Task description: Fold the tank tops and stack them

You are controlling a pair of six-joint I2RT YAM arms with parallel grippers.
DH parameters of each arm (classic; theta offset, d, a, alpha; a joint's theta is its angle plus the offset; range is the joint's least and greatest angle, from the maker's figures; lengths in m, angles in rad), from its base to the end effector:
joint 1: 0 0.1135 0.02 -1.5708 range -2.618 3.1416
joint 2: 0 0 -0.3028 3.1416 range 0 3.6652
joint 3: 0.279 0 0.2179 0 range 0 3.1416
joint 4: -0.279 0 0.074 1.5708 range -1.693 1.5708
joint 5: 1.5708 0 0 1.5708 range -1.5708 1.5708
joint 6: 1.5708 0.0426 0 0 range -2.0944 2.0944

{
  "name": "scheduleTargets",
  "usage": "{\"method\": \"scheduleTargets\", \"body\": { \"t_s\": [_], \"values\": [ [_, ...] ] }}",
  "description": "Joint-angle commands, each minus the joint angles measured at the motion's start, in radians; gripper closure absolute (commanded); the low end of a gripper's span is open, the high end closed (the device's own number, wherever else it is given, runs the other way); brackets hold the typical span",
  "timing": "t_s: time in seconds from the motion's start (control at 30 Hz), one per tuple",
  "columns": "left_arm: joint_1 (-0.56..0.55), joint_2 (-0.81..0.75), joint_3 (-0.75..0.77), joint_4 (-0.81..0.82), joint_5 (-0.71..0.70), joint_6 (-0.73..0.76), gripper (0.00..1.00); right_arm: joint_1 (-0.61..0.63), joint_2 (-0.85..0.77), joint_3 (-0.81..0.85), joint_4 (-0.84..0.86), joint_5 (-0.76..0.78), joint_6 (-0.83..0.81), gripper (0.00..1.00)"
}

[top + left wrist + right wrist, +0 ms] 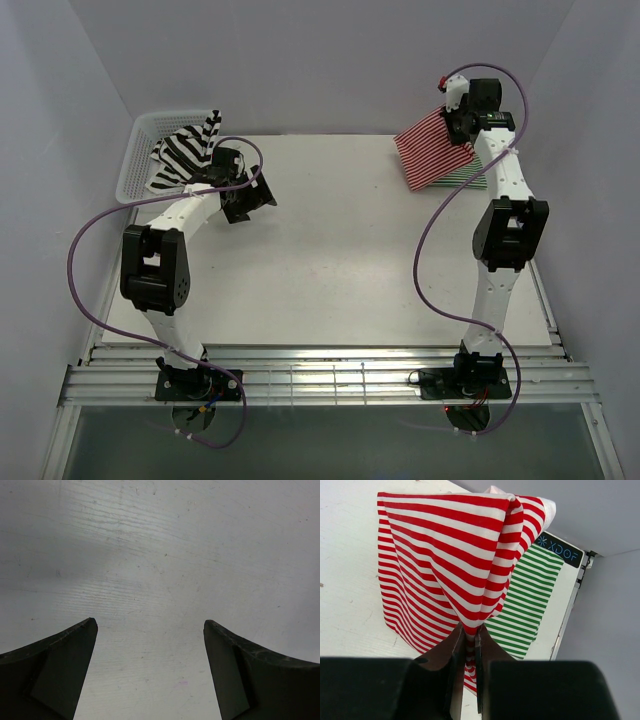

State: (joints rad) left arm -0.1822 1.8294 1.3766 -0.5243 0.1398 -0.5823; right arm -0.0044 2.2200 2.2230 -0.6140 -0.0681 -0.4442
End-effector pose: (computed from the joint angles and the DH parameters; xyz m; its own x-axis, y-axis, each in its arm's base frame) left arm 0.3697 -0.0742 0.2722 -0.8217 -0.4024 -0.4037 -0.2344 0.8842 -0.4041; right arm 0.5078 0.0007 0.3485 -0.4959 -0.4266 -0.7564 -0.2929 0.9022 -0.3167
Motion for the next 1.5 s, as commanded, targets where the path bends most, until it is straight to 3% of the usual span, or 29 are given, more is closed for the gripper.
{"method": "scheduleTargets", "body": {
  "t_s": [0.0,0.5,0.8,1.47],
  "values": [
    [0.006,0.011,0.027,0.0,0.024,0.01,0.02,-0.017,-0.091,0.053,0.025,-0.015,0.021,0.92],
    [0.007,0.016,0.021,0.009,0.037,0.013,0.02,-0.058,-0.106,0.046,0.036,-0.097,0.085,0.92],
    [0.007,0.027,0.012,0.009,0.037,0.013,0.02,-0.088,-0.026,0.067,0.059,-0.067,0.102,0.92],
    [0.007,0.07,0.038,0.003,0.041,0.018,0.02,-0.186,0.147,0.052,0.172,-0.191,0.122,0.92]
  ]
}}
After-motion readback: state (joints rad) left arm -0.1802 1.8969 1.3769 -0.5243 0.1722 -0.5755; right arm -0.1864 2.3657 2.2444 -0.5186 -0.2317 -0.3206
